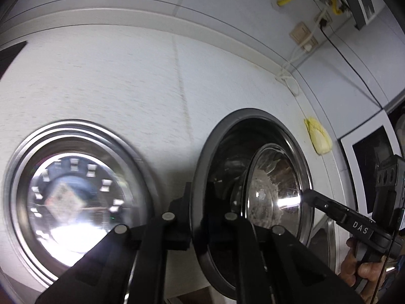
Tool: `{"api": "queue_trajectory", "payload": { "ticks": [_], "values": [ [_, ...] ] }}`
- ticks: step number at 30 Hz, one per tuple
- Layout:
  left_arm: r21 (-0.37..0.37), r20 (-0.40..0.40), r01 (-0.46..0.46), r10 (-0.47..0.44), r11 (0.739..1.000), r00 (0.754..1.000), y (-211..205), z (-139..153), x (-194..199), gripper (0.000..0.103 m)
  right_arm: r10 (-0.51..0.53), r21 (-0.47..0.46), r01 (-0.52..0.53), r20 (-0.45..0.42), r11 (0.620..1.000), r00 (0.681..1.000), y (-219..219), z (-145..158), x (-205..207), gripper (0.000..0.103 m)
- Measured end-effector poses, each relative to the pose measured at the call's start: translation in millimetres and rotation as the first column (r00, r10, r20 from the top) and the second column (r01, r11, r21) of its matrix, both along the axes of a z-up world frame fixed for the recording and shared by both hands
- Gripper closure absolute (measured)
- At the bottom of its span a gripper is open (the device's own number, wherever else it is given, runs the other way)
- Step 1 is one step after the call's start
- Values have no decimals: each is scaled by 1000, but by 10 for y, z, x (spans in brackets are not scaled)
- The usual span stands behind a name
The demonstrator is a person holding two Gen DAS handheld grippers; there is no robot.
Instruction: Organize plates and bowls
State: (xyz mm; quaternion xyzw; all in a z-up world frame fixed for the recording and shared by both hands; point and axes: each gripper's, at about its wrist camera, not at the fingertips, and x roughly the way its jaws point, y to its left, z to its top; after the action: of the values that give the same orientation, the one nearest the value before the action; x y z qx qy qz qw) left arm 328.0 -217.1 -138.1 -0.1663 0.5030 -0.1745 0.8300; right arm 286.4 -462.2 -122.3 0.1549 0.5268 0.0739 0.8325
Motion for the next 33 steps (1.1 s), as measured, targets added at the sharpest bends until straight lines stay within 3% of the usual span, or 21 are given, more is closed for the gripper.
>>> {"api": "queue_trajectory", "payload": {
  "ticks": [10, 19, 26, 33],
  "values": [
    [29, 4, -133, 133, 991, 991, 1184, -1, -125, 95, 134, 29, -134, 2, 991, 991, 932, -15, 222, 94],
    [43, -49, -167, 169, 985, 984, 1861, -270, -215, 95, 195, 49, -193, -51, 980, 979, 1566, -201, 232, 94],
    [35, -100, -167, 170, 985, 980, 2025, -490, -211, 95, 195, 50, -191, -85, 980, 977, 1698, -311, 208, 94],
    [28, -104, -151, 153, 988, 983, 1955, -523, -178, 95, 178, 49, -174, -91, 984, 980, 1719, -323, 204, 94]
  ]
}}
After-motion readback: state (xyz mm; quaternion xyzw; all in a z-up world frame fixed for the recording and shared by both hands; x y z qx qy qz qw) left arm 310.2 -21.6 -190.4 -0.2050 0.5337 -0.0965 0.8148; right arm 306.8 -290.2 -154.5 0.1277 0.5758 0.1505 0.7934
